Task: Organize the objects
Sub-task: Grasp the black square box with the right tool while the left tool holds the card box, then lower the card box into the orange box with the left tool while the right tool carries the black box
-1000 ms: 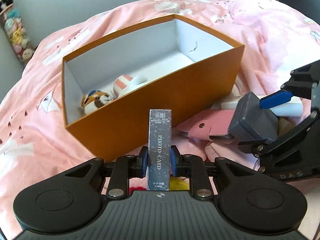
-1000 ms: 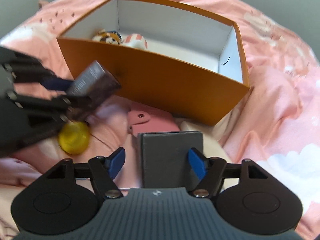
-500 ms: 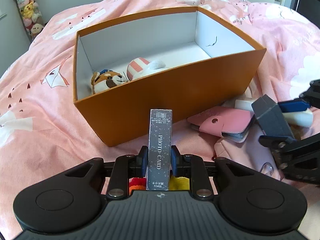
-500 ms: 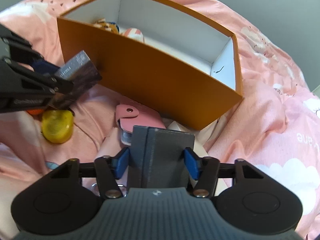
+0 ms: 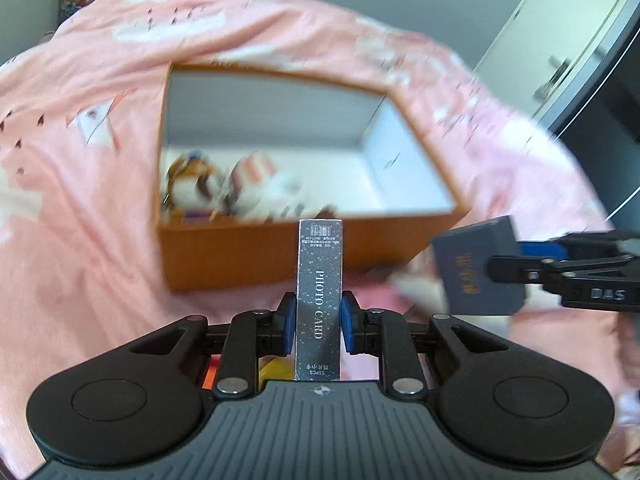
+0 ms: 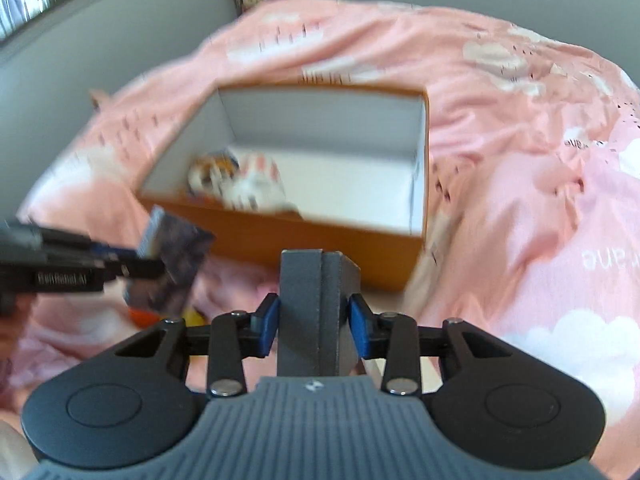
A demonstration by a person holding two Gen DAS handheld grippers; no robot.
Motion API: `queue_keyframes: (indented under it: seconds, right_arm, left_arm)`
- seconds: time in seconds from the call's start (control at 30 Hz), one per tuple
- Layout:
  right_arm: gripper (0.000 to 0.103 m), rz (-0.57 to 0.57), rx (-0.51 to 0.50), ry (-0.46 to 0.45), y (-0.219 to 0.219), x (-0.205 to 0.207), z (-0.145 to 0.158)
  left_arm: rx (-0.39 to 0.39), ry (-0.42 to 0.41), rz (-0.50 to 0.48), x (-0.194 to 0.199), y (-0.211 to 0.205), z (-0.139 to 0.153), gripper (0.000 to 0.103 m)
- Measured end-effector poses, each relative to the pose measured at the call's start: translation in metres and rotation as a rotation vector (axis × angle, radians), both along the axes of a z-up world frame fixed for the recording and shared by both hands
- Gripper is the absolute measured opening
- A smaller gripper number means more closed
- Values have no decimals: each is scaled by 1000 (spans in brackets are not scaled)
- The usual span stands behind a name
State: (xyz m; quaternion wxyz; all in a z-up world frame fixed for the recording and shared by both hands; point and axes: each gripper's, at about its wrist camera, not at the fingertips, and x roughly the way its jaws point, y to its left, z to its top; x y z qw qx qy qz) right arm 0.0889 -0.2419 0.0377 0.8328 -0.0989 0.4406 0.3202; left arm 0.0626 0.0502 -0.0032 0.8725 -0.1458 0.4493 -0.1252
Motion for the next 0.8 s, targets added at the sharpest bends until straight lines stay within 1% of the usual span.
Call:
queue_keyframes:
  seconds: [0.07, 0.2, 0.27, 0.33, 0.4, 0.47, 0.6, 0.67, 0.8]
  right_arm:
    - [40, 5, 62, -8, -2, 6, 13]
    - [40, 4, 137, -30, 3, 27, 31]
    - [40, 6, 160, -52, 10, 42, 35]
    - [40, 3, 173, -58, 17, 57, 37]
    - [40, 3, 190, -50, 27, 75, 36]
    - [40, -3, 183, -45, 35, 91, 31]
    - [40, -19, 152, -23, 56, 123, 12]
    - [40, -26, 137, 3, 65, 139, -1]
    - [40, -40, 103, 38, 78, 163, -25]
  left_arm:
    - [-48, -37, 7, 7, 4, 16, 25]
    - [-125, -109, 37, 35, 11, 42, 25]
    - [-147, -136, 51, 55, 13, 47, 25]
    - [-159, -138, 67, 79, 15, 46, 25]
    - [-161, -131, 77, 103, 15, 39, 25]
    - [-159, -105, 100, 126, 17, 28, 25]
    - [-178, -49, 103, 164, 22, 1, 25]
    - [-183, -25, 100, 178, 22, -14, 25]
    - [-160, 29, 94, 198, 21, -40, 25]
